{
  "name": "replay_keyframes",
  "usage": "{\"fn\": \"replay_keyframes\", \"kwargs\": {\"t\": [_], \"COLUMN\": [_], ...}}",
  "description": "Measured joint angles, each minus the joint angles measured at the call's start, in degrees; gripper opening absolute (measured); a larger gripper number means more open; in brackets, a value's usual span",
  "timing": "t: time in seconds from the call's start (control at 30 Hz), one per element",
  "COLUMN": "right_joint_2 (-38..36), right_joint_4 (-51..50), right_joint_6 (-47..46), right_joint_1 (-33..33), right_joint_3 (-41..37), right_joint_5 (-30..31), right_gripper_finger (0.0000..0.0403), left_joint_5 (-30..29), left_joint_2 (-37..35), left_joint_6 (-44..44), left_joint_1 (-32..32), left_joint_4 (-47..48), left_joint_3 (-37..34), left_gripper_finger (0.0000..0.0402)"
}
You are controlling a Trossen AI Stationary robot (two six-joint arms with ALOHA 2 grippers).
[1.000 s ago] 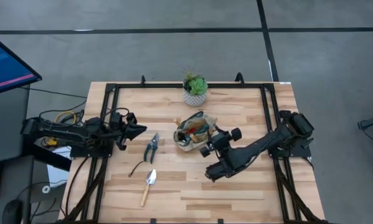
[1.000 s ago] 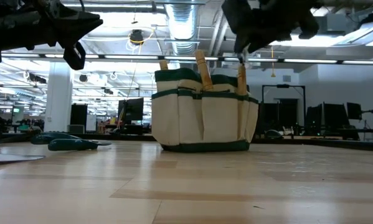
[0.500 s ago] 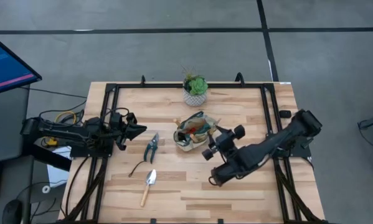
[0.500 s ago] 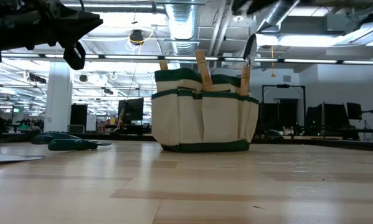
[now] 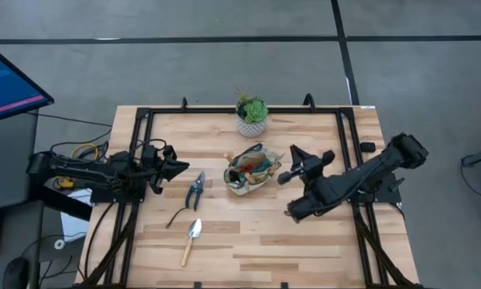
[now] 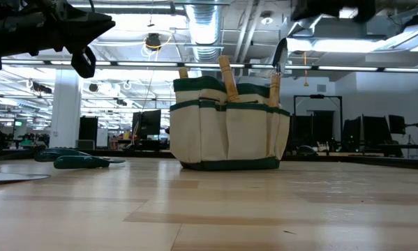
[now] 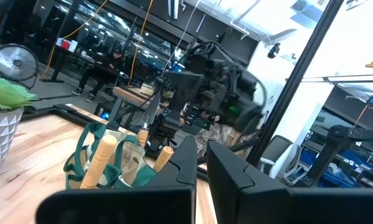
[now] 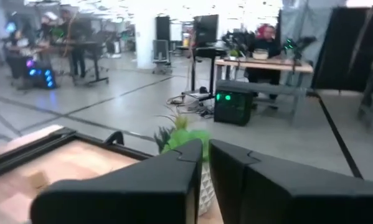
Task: Pick & Place Garden tools in Gardening bag
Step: Put the trowel into the side pocket of the gardening bag
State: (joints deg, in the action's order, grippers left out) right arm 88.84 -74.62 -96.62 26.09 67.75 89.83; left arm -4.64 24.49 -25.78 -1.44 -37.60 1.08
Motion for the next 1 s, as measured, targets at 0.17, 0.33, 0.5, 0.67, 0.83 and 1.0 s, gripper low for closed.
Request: {"fn": "replay_keyframes", "kwargs": {"t": [0.17,0.33,0.5,0.67,0.83,1.0], "right_joint_2": [0.5,0.5,0.45,0.45,0.45,0.45], "right_joint_4": [0.52,1.78,2.3,6.02,9.54,13.17], "right_joint_6": [-6.55,-4.7,-4.49,-0.09,5.12,10.72], "right_joint_1": [-0.5,-0.78,-1.14,-1.51,-1.65,-2.27], "right_joint_3": [-2.88,-2.94,-2.96,-2.95,-2.96,-2.96], "right_joint_5": [0.02,0.08,0.1,0.21,-2.49,-5.99], "right_gripper_finger": [0.0004,0.0008,0.0003,0.0001,0.0001,0.0001], "left_joint_5": [0.0,0.0,0.0,0.0,0.0,0.0], "left_joint_2": [0.0,0.0,0.0,0.0,0.0,0.0], "left_joint_6": [0.0,0.0,0.0,0.0,0.0,-0.02], "left_joint_1": [0.01,0.0,0.01,-0.01,0.0,0.01], "left_joint_4": [-0.03,-0.03,-0.03,0.0,0.0,0.0], "left_joint_3": [0.0,0.0,0.0,0.0,0.0,0.0], "left_gripper_finger": [0.0008,0.0008,0.0008,0.0008,0.0008,0.0008]}}
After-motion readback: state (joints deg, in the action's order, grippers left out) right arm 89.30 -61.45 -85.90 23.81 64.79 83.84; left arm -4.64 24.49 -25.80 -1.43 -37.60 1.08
